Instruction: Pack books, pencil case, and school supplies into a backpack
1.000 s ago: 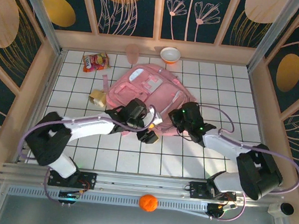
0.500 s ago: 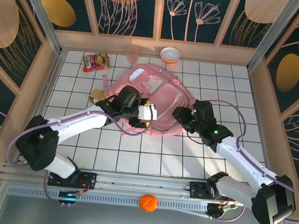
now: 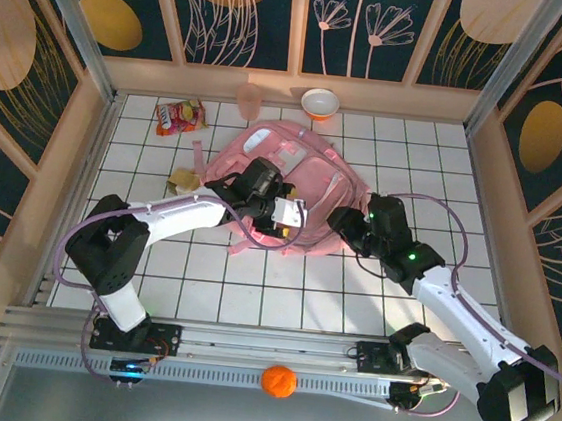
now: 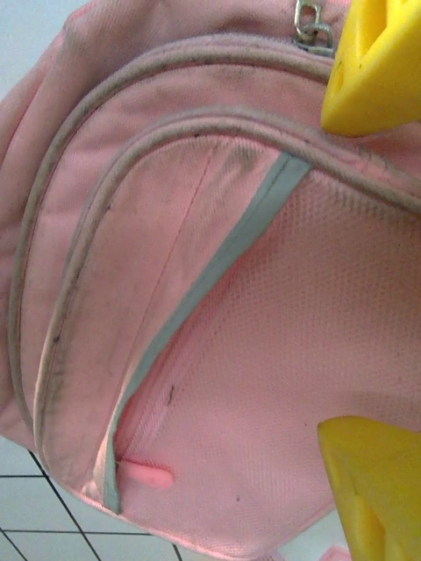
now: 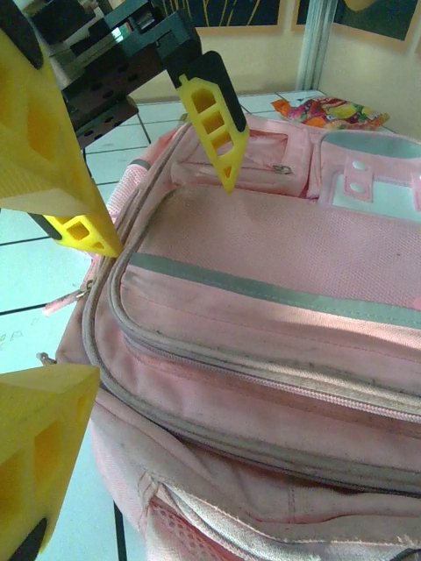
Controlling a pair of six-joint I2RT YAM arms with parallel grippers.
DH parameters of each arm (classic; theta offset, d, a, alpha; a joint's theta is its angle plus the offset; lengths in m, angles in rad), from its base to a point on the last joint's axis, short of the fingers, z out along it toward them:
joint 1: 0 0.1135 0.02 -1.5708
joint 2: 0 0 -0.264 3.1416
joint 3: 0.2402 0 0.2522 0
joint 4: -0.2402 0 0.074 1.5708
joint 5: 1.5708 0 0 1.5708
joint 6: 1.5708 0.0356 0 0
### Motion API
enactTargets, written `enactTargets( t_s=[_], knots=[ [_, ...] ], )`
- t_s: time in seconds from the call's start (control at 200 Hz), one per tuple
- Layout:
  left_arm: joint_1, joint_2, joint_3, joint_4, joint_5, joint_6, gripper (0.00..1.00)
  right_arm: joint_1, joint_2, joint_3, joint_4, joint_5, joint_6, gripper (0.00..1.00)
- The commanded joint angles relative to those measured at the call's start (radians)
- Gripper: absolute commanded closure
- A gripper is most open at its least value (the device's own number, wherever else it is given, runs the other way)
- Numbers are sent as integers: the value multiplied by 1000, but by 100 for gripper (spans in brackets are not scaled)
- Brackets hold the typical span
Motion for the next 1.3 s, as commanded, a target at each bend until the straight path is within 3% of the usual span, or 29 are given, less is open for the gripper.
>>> enactTargets(
  t_s=[0.0,0.18,0.275,0.4,0.55,0.716,0.881,1.296],
  knots=[
    [-1,29,16,-49,62,54,17,-5,-15,-20,-12,18,-26,52],
    [-1,68,23,-35,58,51,19,-4,-16,-28,1,11,-22,52],
    [-1,102,25,-1,34,48,25,-5,-17,-28,2,13,-22,52],
    [-1,100,38,31,51,-8,61,-5,-28,-23,-11,14,-34,52],
    [3,18,28,97,145,-230,100,14,-59,-15,-43,42,-76,52],
    [12,-97,-14,217,223,-477,100,134,-80,0,-71,114,-128,54],
    [17,-125,-6,258,228,-601,100,277,-70,-1,-83,214,-136,54],
    [25,-116,24,269,286,-671,100,290,125,68,6,324,-246,55]
  ],
)
